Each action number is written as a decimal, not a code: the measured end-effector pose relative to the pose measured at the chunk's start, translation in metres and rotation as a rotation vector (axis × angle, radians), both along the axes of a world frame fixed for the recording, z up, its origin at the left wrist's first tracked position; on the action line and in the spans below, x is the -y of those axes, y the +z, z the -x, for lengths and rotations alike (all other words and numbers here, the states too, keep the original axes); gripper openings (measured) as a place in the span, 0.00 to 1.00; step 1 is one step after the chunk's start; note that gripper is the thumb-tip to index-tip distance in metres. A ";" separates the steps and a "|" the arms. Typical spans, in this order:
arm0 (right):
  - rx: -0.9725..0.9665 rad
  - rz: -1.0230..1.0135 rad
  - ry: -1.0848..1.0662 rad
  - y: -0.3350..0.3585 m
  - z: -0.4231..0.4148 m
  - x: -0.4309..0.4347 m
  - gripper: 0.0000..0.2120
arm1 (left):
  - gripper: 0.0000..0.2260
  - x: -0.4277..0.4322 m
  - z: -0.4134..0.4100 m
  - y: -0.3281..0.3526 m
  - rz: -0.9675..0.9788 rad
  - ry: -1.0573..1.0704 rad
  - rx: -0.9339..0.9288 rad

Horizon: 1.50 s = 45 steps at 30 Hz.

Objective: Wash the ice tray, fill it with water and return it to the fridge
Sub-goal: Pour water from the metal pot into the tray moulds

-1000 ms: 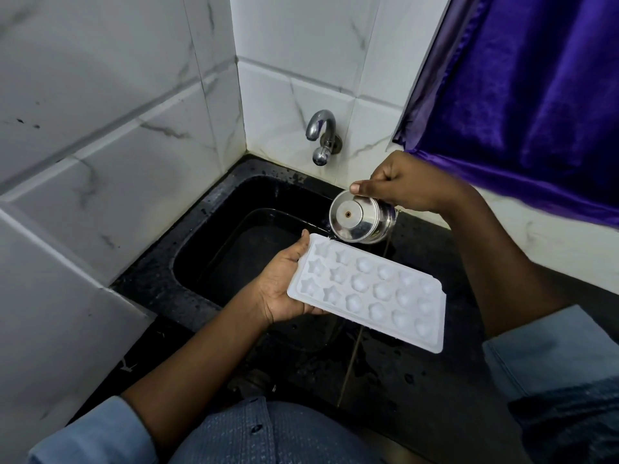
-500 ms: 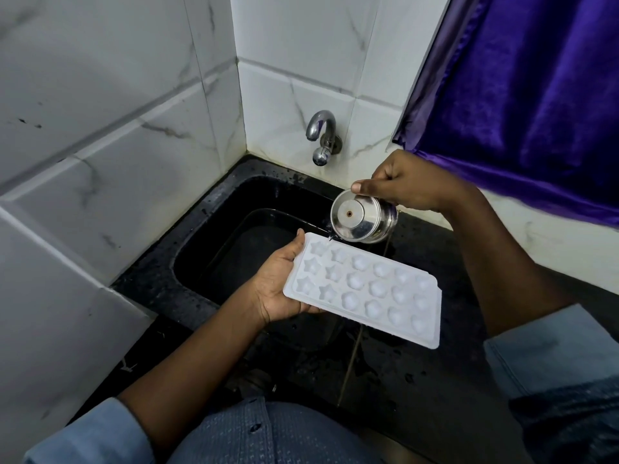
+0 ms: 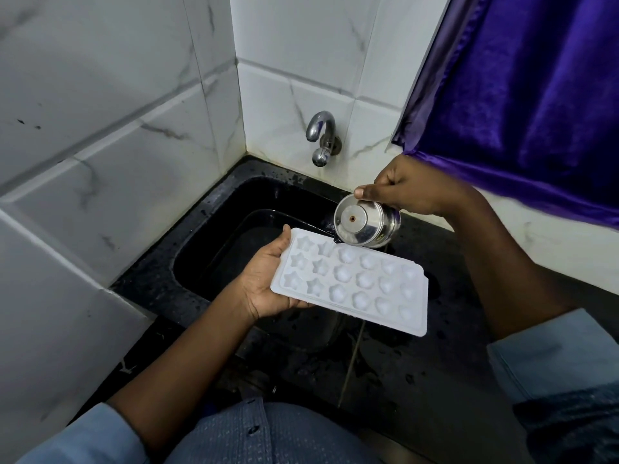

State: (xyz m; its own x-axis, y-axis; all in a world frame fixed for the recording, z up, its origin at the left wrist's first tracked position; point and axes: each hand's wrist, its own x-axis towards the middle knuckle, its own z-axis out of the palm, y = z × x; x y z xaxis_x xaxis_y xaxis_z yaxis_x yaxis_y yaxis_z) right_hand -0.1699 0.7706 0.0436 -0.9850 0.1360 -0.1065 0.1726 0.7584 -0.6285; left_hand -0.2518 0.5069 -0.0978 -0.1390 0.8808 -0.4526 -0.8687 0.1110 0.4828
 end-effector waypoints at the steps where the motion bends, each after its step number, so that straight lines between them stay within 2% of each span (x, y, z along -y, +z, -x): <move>1: -0.003 0.001 -0.003 0.000 0.001 0.000 0.28 | 0.37 0.000 0.000 0.000 -0.007 -0.001 0.004; 14: -0.004 -0.013 0.002 -0.001 0.009 -0.002 0.29 | 0.35 -0.001 -0.002 -0.001 0.017 0.046 -0.010; 45: 0.017 -0.008 -0.035 0.000 0.001 -0.012 0.29 | 0.36 0.009 0.025 -0.007 0.001 0.034 -0.023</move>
